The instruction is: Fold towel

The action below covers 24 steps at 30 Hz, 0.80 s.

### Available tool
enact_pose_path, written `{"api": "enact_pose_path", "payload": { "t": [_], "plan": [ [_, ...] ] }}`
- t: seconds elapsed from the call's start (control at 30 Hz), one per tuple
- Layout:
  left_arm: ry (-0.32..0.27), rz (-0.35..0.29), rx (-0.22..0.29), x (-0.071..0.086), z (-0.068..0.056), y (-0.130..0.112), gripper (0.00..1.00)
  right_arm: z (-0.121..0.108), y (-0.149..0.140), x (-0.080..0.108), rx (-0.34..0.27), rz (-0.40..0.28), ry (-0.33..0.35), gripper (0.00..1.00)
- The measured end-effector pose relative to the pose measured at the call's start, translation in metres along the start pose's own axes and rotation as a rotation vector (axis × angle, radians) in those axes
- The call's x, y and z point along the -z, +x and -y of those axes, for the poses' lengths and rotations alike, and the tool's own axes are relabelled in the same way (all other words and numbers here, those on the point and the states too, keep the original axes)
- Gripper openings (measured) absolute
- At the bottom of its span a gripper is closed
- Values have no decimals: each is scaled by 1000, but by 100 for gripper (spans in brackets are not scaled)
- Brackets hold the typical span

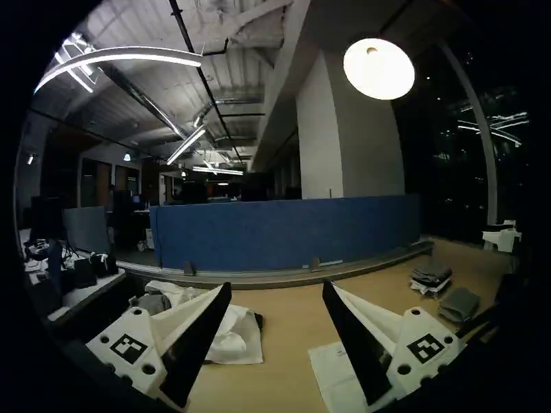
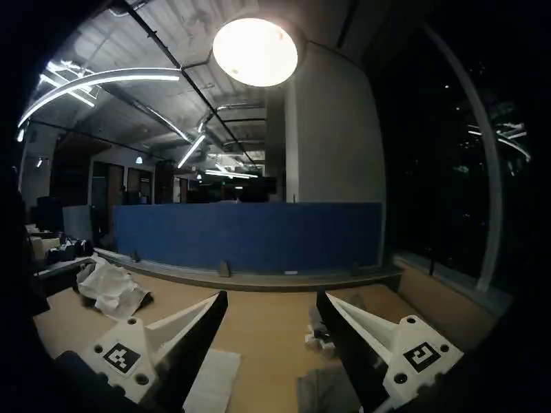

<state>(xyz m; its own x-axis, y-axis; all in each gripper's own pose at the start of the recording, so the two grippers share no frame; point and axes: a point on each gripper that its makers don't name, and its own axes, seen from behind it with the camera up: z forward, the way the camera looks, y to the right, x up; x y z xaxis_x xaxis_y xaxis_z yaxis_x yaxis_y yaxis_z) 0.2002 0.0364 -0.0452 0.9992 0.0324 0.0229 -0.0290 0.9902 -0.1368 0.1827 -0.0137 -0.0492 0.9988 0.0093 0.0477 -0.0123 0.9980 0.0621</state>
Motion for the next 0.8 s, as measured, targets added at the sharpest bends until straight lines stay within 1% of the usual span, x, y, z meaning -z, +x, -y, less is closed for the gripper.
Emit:
{"api": "enact_pose_path", "payload": {
  "t": [0.1,0.2,0.4,0.47,0.57,0.67,0.8],
  "plan": [
    [-29,20,2,3,-8,5,99,1,5,4,-15,22,18,100],
    [-58,43,5,4,-15,4,99,4,5,7,-31,49,38,100],
    [-140,115,-21,6,-34,-9,98,12,0,10,-28,100,86,100],
    [-167,139,-23,6,-40,-15,98,14,0,11,-23,108,98,100],
    [-207,180,-18,8,-50,-26,99,22,-8,13,-16,141,126,100],
    [-256,234,-14,10,-61,-41,99,35,-23,16,3,207,173,100],
    [-316,320,-30,16,-73,-66,98,54,-47,22,47,298,239,100]
  ]
}}
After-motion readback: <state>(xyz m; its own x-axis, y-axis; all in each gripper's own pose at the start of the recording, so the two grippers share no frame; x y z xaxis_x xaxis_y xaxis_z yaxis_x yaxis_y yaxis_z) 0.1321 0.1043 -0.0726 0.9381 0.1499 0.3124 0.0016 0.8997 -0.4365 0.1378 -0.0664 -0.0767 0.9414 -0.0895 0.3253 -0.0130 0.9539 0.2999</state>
